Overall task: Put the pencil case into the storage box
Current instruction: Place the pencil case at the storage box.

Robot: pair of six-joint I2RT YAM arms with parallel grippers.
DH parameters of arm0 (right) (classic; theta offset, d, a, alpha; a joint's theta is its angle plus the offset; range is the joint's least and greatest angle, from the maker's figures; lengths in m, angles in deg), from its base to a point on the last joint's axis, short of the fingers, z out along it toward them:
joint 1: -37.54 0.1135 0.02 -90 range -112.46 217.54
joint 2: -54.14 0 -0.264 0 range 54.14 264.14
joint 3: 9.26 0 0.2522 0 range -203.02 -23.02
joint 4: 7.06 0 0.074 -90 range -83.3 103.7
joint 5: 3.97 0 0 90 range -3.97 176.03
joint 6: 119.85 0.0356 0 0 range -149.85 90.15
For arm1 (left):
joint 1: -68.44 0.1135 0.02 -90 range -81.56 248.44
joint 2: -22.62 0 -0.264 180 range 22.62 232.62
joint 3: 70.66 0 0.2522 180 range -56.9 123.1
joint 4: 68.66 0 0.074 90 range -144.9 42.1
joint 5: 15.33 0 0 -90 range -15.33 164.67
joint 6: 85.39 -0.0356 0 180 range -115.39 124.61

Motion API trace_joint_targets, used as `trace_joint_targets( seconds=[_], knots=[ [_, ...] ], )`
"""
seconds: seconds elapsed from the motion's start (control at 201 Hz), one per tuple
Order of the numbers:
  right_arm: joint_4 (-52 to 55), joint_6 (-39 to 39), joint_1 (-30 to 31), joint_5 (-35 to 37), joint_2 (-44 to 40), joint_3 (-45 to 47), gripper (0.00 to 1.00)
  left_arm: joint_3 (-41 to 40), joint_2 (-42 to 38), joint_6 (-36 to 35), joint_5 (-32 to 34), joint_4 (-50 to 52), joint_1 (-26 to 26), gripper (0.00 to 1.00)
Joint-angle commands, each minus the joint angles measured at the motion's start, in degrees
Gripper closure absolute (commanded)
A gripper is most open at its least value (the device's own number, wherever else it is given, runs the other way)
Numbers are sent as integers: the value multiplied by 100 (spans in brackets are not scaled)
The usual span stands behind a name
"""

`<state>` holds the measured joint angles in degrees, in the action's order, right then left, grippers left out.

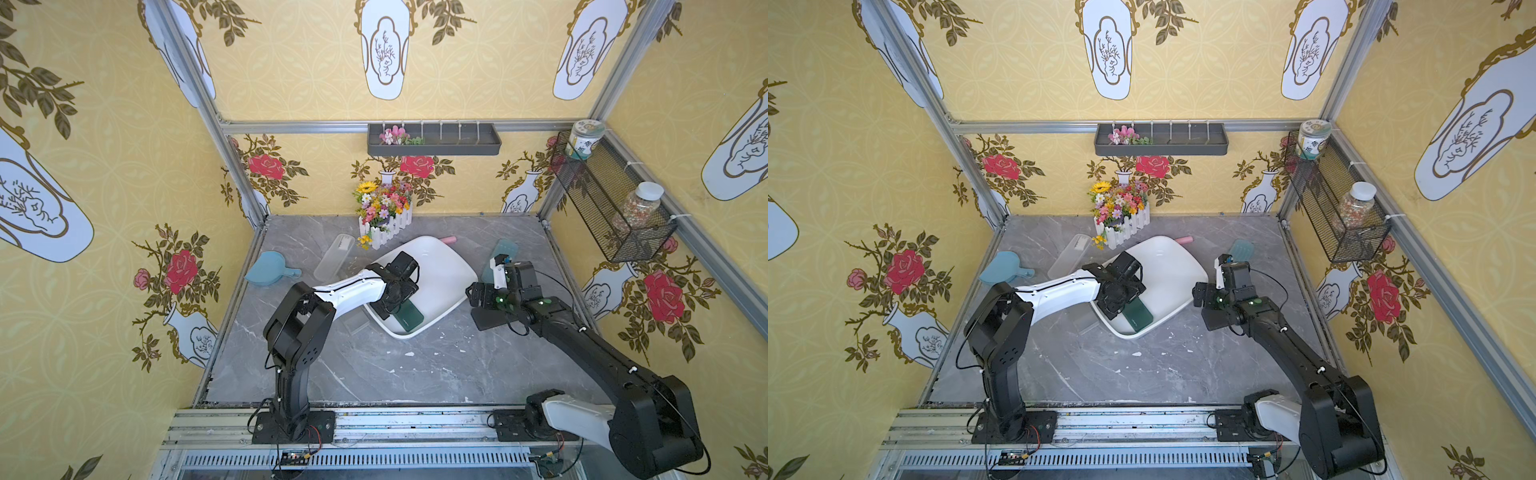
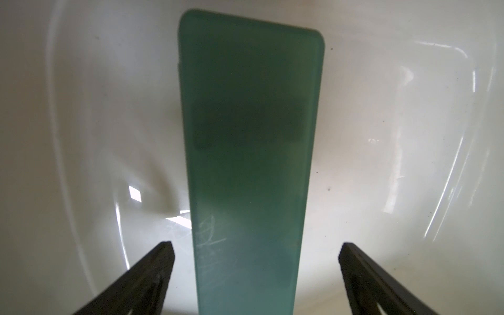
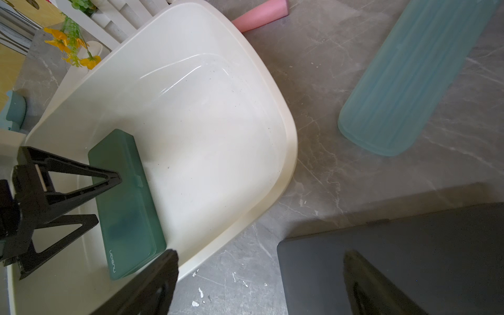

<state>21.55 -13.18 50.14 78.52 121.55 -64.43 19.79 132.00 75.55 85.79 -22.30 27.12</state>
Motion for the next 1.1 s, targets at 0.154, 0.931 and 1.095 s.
trace_joint_targets(
  seconds=[0.154, 0.931, 1.095],
  knots=[
    [-36, 39, -1, 39, -71, -10, 3, 48, -179, -119, 159, 71, -3, 0],
    [1184, 2081, -252, 2542, 1004, -919, 3, -1982, -3166, -4308, -390, -2371, 845, 0],
    [2475, 3657, -214, 3032, 1578, -1540, 3, -1612, -2957, -5055, -185, -1715, 843, 0]
  ],
)
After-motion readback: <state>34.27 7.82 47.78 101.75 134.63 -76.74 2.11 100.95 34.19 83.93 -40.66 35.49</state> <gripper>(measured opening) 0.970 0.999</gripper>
